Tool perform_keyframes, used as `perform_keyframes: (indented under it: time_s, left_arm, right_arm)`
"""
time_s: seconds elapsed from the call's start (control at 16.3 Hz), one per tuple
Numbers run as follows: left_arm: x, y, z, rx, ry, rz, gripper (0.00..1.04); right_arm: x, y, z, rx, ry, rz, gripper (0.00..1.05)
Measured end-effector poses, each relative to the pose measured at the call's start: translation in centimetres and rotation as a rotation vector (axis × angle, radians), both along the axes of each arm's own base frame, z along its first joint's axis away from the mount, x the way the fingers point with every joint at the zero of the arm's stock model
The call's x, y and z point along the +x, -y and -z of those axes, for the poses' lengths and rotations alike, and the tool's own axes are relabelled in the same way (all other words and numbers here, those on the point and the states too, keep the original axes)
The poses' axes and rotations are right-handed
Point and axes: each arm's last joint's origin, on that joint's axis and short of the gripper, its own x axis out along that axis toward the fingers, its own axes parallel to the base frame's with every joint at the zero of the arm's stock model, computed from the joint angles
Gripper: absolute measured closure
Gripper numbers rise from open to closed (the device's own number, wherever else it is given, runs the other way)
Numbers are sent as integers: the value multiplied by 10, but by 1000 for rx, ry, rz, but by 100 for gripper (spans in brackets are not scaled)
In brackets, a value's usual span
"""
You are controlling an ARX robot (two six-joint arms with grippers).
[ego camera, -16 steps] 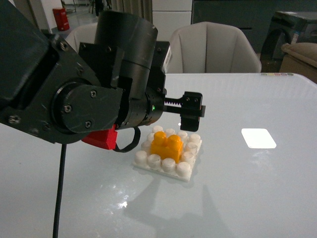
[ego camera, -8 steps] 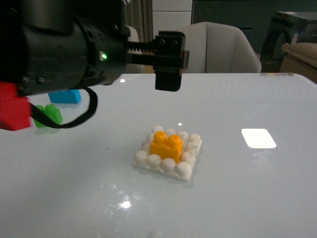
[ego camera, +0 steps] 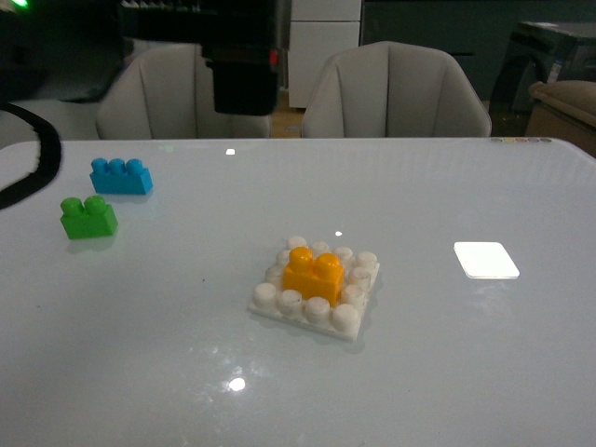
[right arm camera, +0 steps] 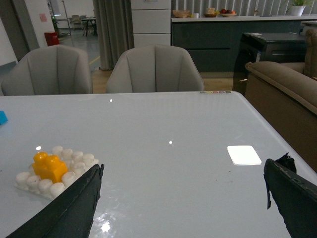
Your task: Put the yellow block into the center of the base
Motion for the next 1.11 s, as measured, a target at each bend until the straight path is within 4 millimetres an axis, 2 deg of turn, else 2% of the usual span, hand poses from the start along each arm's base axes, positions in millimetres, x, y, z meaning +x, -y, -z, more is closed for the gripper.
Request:
perform_keyframes:
  time_s: [0.06,0.12,0.18,0.25,0.37,0.55,0.68,1.11]
  left_arm:
    - [-10,-6,-8,-11,21,-3,7]
    - [-23,-17,-13,-58,145,-121,17]
    - [-36,-33,-10,-81,195,-193,28]
    - [-48,-54,3,-76,196,-240,40]
    - [-64,-76,28,-53,156,-250,64]
    - [-88,-100,43,-65,176,-243,104]
    - [-102,-112,55,-54,160,-244,103]
    - [-129,-136,70,-54,170,-262,103]
  right_arm:
    - [0,0,0,0,0,0,6]
    - [0,0,0,0,0,0,6]
    - [0,0,0,0,0,0,6]
    - [0,0,0,0,0,0,6]
    - [0,0,0,0,0,0,6]
    - [0,0,0,0,0,0,6]
    - [0,0,0,0,0,0,6]
    - [0,0,0,0,0,0,6]
